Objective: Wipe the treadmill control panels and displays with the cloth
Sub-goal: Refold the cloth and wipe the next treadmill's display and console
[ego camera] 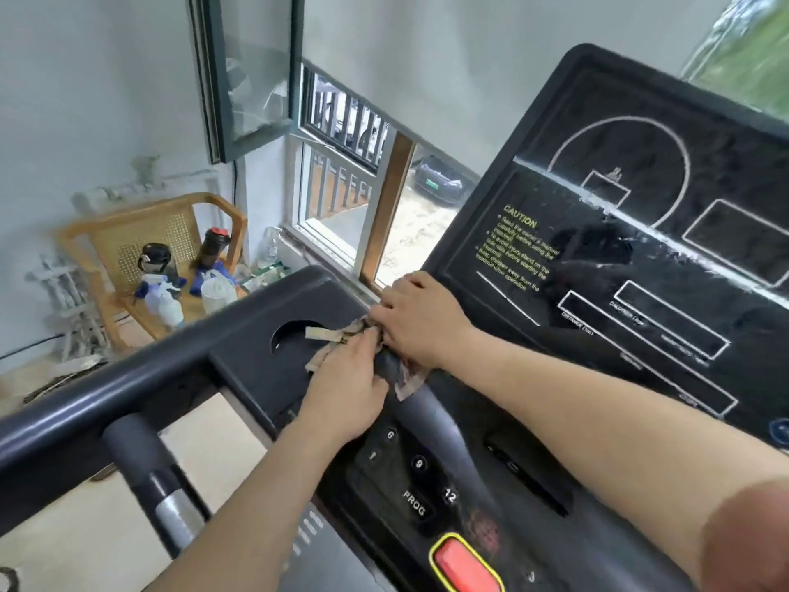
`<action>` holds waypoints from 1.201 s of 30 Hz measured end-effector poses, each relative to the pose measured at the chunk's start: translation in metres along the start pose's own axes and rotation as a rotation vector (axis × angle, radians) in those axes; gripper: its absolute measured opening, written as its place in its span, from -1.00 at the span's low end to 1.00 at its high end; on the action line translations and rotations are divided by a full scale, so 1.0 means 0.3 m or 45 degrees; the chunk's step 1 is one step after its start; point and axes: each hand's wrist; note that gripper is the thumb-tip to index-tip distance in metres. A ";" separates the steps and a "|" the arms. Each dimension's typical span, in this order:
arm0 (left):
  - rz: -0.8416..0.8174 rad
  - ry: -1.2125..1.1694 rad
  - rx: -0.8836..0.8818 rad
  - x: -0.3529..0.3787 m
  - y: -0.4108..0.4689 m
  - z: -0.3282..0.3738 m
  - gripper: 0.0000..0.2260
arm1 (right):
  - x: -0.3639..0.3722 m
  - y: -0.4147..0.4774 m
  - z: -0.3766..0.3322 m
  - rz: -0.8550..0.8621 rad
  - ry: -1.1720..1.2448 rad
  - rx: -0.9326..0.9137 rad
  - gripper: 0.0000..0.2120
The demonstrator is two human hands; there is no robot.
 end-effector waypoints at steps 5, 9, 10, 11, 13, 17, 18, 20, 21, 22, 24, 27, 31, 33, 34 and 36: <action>-0.053 -0.305 0.142 -0.056 0.160 0.160 -0.22 | -0.119 -0.023 0.289 0.222 -0.171 0.188 -0.52; 0.104 -0.352 0.332 -0.155 0.312 0.360 -0.21 | -0.255 -0.094 0.542 0.281 -0.183 0.448 -0.48; 0.142 -0.354 0.371 -0.178 0.349 0.412 -0.23 | -0.275 -0.117 0.587 0.274 -0.143 0.515 -0.46; 0.183 -0.350 0.405 -0.197 0.387 0.461 -0.24 | -0.285 -0.140 0.625 0.262 -0.108 0.578 -0.45; 0.262 -0.301 0.454 -0.221 0.450 0.548 -0.29 | -0.288 -0.189 0.679 0.259 -0.077 0.695 -0.44; 0.264 -0.244 0.513 -0.201 0.482 0.645 -0.35 | -0.244 -0.307 0.663 0.248 -0.038 0.899 -0.41; 0.267 -0.269 0.529 -0.189 0.469 0.656 -0.36 | -0.218 -0.342 0.639 0.244 -0.029 0.917 -0.40; 0.291 -0.309 0.594 -0.154 0.443 0.683 -0.38 | -0.156 -0.435 0.588 0.245 -0.001 0.958 -0.39; 0.307 -0.270 0.623 -0.133 0.430 0.703 -0.39 | -0.125 -0.489 0.566 0.247 0.018 0.992 -0.38; 0.323 -0.188 0.650 -0.107 0.420 0.726 -0.40 | -0.096 -0.547 0.550 0.247 0.031 1.035 -0.37; 0.332 0.007 0.736 -0.043 0.395 0.795 -0.41 | -0.041 -0.669 0.527 0.233 0.058 1.149 -0.35; 0.319 0.208 0.814 0.056 0.340 0.927 -0.42 | 0.017 -0.830 0.516 0.222 0.100 1.319 -0.32; 0.250 0.349 0.862 0.142 0.281 1.069 -0.39 | 0.065 -0.974 0.513 0.241 0.133 1.484 -0.29; 0.245 0.387 0.926 0.172 0.260 1.124 -0.39 | 0.090 -1.034 0.509 0.262 0.155 1.580 -0.28; 0.249 0.408 0.961 0.188 0.251 1.145 -0.38 | 0.102 -1.060 0.501 0.275 0.176 1.624 -0.28; 0.254 0.461 1.017 0.225 0.240 1.169 -0.37 | 0.122 -1.096 0.480 0.328 0.227 1.693 -0.28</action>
Point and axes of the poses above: each hand's wrist, its own y-axis towards the middle knuckle, its own x-axis out of the palm, z = x × y, and after that the axes turned 10 degrees about -z, right-handed
